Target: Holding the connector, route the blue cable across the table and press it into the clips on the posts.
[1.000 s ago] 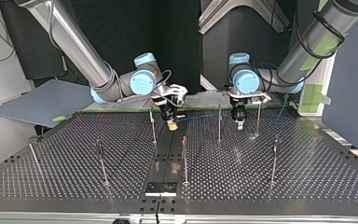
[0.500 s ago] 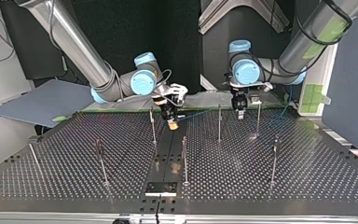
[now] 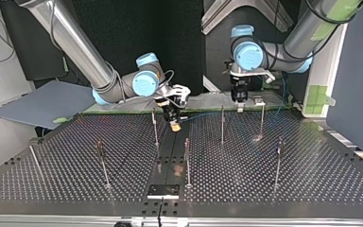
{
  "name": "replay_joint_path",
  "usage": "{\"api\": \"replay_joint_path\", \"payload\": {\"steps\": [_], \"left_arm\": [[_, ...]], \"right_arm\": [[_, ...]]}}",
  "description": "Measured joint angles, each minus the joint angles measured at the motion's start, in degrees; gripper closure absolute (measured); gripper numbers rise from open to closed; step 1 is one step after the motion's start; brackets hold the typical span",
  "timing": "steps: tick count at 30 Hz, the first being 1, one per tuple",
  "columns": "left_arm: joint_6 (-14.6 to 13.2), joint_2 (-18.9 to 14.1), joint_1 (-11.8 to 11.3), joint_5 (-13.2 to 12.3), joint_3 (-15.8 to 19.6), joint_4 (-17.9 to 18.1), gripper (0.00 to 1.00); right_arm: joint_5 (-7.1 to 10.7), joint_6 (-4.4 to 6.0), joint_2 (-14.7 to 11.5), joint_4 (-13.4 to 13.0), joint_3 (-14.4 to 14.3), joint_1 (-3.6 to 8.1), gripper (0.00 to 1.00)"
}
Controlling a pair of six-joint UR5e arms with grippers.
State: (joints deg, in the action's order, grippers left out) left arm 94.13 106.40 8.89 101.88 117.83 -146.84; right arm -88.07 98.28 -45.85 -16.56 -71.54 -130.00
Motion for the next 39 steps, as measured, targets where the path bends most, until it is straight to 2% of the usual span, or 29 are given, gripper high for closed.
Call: {"api": "replay_joint_path", "payload": {"steps": [8,17,22,31,35,39], "left_arm": [[1.53,-1.19,3.13,-0.11,1.02,1.88,0.0],[4.16,0.44,7.41,1.56,0.18,5.18,0.0],[4.54,2.24,9.87,2.87,-1.55,5.27,0.0],[6.25,6.51,14.22,3.7,-5.82,5.32,0.0],[6.83,8.23,14.98,3.96,-7.25,5.12,0.0],[7.64,9.8,14.38,4.61,-8.51,4.93,0.0]], "right_arm": [[0.05,-0.01,0.0,0.03,0.01,0.31,1.0],[0.17,-0.12,-0.07,0.29,0.02,0.75,1.0],[0.24,-0.16,-0.09,0.54,0.03,0.94,1.0],[0.26,-0.09,-0.18,0.75,0.03,1.29,1.0],[0.26,-0.08,-0.24,0.8,0.01,1.35,1.0],[0.26,-0.09,-0.25,0.81,0.01,1.38,1.0]]}}
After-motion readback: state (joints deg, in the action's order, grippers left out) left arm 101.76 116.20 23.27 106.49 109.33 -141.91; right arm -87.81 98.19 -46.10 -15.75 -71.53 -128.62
